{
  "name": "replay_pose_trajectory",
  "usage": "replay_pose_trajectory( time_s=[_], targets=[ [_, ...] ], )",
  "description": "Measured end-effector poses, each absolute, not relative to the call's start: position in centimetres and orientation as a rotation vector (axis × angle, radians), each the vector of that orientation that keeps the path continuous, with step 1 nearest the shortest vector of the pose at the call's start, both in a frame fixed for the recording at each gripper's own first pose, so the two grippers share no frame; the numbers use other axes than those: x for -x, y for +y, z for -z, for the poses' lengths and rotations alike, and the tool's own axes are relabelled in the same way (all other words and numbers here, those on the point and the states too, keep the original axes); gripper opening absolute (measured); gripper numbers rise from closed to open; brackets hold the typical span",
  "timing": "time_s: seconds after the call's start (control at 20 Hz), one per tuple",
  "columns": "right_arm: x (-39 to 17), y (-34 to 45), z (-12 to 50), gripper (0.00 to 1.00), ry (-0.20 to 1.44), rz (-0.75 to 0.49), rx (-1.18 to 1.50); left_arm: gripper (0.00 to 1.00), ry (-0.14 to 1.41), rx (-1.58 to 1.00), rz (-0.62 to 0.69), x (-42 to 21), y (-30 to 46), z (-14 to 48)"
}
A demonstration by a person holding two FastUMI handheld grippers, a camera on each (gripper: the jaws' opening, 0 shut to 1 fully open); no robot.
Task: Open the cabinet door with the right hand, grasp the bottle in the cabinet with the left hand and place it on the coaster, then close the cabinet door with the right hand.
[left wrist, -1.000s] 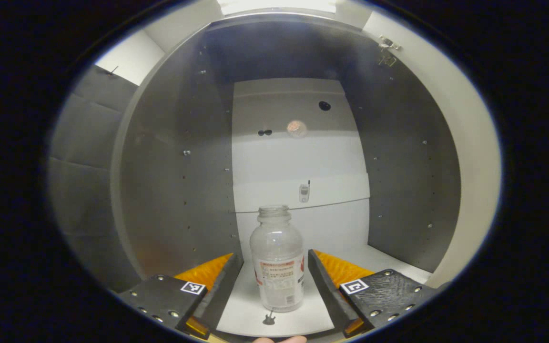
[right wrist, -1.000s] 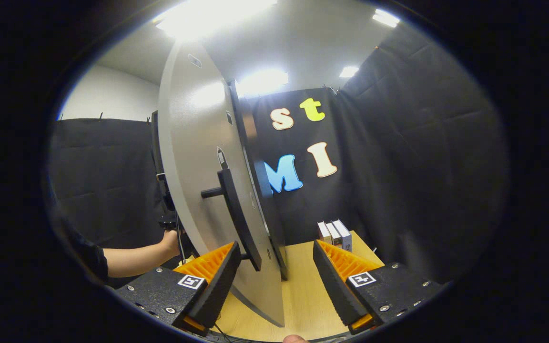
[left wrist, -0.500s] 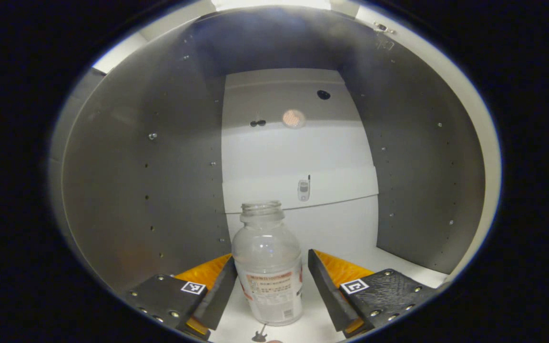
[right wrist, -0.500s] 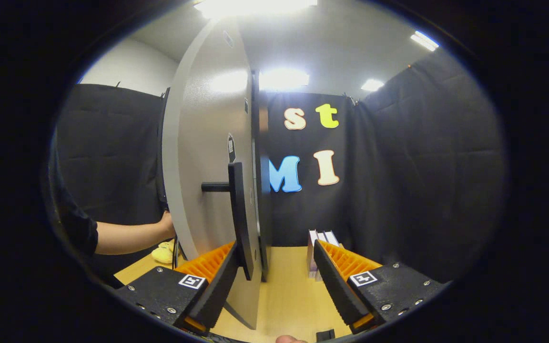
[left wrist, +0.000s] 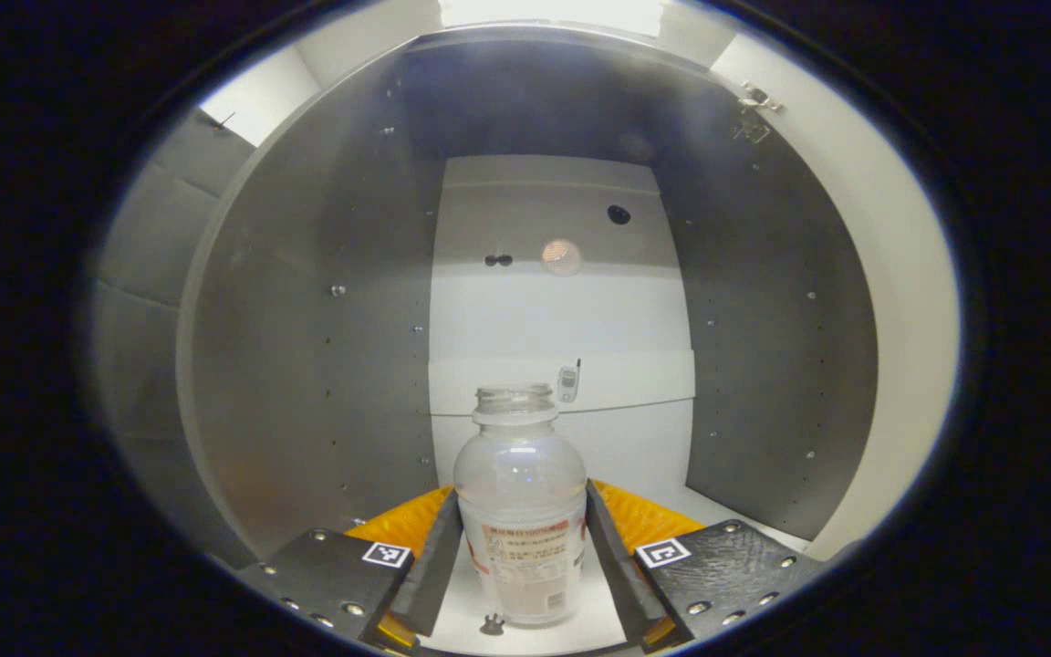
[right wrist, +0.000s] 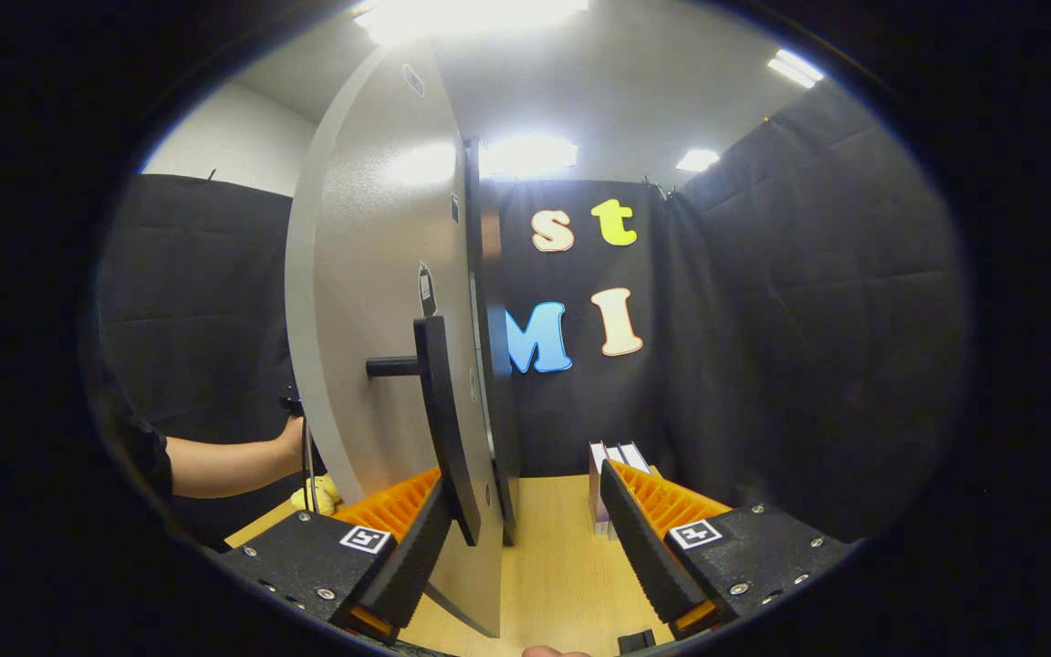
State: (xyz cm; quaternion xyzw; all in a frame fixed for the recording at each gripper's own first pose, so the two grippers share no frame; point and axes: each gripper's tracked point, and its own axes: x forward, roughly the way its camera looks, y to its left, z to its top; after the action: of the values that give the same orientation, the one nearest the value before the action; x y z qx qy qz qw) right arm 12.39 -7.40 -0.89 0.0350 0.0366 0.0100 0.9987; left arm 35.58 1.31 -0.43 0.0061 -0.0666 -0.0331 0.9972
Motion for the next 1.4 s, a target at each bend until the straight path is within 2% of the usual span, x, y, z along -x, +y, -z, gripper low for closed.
replay_pose_trajectory(
  time_s=[0.3, 0.35, 0.5, 0.6, 0.8, 1.15, 1.4],
  targets=[
    [-12.4, -7.7, 1.1, 0.95, 0.058, 0.031, -0.091, 0.75, -0.162, -0.024, 0.098, -29.2, 1.8, -2.3],
    [-12.3, -7.8, 1.4, 0.95, 0.062, 0.046, -0.104, 0.72, -0.158, -0.019, 0.098, -27.8, 2.1, -2.4],
    [-12.2, -8.0, 1.6, 0.95, 0.048, 0.101, -0.140, 0.75, -0.170, -0.008, 0.116, -22.9, 3.4, -2.8],
    [-12.0, -8.1, 1.7, 0.95, 0.033, 0.136, -0.120, 0.72, -0.187, -0.026, 0.123, -19.4, 4.3, -3.0],
    [-10.9, -7.8, 1.8, 0.95, 0.033, 0.173, -0.102, 0.73, -0.193, -0.037, 0.111, -13.1, 6.6, -2.0],
    [-10.8, -8.3, 2.8, 0.95, 0.050, 0.096, -0.143, 0.73, -0.197, -0.068, -0.065, -4.6, 8.8, -0.8],
    [-10.3, -10.6, 2.2, 0.97, -0.055, 0.153, -0.061, 0.74, -0.137, -0.073, -0.105, 0.9, 7.6, 5.6]
  ],
)
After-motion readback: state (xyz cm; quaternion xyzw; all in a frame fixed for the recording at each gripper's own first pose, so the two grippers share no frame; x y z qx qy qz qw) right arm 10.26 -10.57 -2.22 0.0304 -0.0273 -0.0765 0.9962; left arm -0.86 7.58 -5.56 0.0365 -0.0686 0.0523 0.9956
